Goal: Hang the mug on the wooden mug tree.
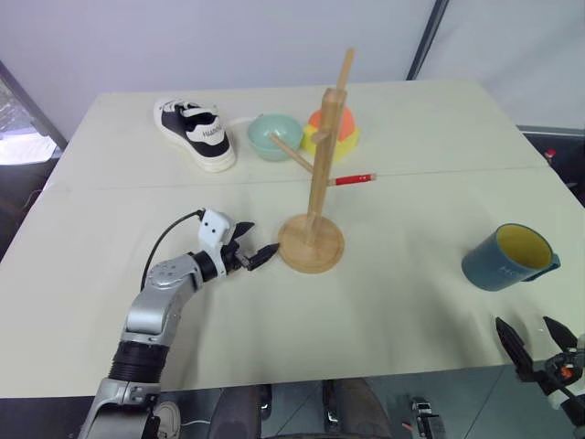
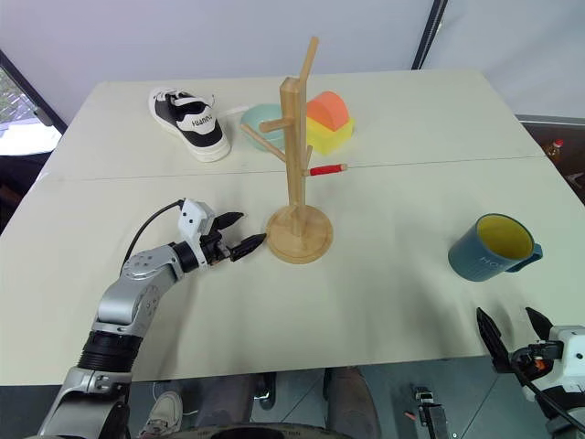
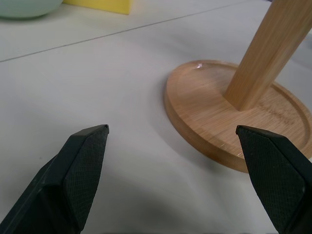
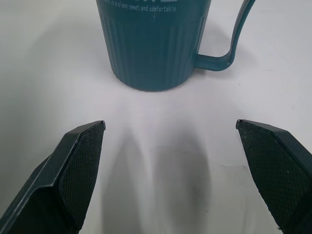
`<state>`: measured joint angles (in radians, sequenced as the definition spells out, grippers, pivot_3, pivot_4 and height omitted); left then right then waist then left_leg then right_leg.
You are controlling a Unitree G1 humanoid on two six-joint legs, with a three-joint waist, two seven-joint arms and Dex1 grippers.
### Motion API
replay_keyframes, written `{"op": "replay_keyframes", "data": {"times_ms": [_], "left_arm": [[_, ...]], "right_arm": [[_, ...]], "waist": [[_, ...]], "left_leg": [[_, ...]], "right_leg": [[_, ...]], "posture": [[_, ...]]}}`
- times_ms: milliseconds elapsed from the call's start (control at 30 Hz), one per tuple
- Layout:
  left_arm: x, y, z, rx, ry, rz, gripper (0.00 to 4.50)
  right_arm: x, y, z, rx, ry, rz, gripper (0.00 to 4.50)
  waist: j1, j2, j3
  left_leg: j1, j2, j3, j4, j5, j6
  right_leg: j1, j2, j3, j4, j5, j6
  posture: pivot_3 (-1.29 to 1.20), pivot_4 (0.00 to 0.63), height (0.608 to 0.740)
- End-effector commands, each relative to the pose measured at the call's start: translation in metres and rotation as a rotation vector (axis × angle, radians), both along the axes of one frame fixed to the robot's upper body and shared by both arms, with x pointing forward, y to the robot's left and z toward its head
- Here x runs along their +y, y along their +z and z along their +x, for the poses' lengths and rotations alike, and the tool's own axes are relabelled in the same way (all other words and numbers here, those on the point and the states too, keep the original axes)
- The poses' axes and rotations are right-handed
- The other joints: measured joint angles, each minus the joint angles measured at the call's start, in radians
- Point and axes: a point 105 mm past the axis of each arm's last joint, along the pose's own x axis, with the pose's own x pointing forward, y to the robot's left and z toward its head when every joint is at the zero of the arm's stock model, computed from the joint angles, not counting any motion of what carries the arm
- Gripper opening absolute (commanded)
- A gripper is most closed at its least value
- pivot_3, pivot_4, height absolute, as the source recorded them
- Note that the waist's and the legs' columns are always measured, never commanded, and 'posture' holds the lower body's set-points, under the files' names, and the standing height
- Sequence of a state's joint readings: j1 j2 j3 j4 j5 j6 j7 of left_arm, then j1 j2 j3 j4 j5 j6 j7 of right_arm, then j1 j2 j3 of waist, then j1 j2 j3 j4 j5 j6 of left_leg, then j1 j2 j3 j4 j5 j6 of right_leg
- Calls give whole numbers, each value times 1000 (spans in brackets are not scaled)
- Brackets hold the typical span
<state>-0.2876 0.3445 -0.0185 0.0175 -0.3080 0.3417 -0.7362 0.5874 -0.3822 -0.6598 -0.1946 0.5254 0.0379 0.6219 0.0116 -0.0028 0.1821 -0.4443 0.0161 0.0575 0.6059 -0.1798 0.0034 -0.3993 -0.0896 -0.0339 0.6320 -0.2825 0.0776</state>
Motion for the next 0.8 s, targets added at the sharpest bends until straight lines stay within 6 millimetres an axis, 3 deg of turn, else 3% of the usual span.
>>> {"op": "replay_keyframes", "data": {"times_ms": [33, 233, 567, 800], "left_arm": [[-7, 14, -4, -49, -46, -7, 4500], [-16, 18, -21, -31, -174, 6, 4500], [-42, 35, -95, -25, -589, -32, 4500], [-60, 45, -115, -28, -672, -51, 4500]], "right_arm": [[-8, 15, -5, -31, -24, -44, 4464], [-9, 20, -3, -34, -28, -67, 4464], [-33, 35, 6, -64, -108, -139, 4464], [-35, 42, 24, -83, -101, -152, 4464]], "waist": [[0, 1, -1], [-1, 3, -2], [-3, 8, -5], [-2, 9, -6]], "left_leg": [[0, 0, 0, 0, 0, 0], [0, 0, 0, 1, 0, 0], [0, 0, 0, 2, 0, 0], [1, 0, 0, 4, 0, 1]], "right_leg": [[0, 0, 0, 0, 0, 0], [1, 0, 0, 0, 0, 0], [1, 0, 0, 0, 1, -1], [3, 0, 0, 0, 1, -2]], "posture": [[0, 150, 740], [0, 150, 740], [0, 150, 740], [0, 150, 740]]}}
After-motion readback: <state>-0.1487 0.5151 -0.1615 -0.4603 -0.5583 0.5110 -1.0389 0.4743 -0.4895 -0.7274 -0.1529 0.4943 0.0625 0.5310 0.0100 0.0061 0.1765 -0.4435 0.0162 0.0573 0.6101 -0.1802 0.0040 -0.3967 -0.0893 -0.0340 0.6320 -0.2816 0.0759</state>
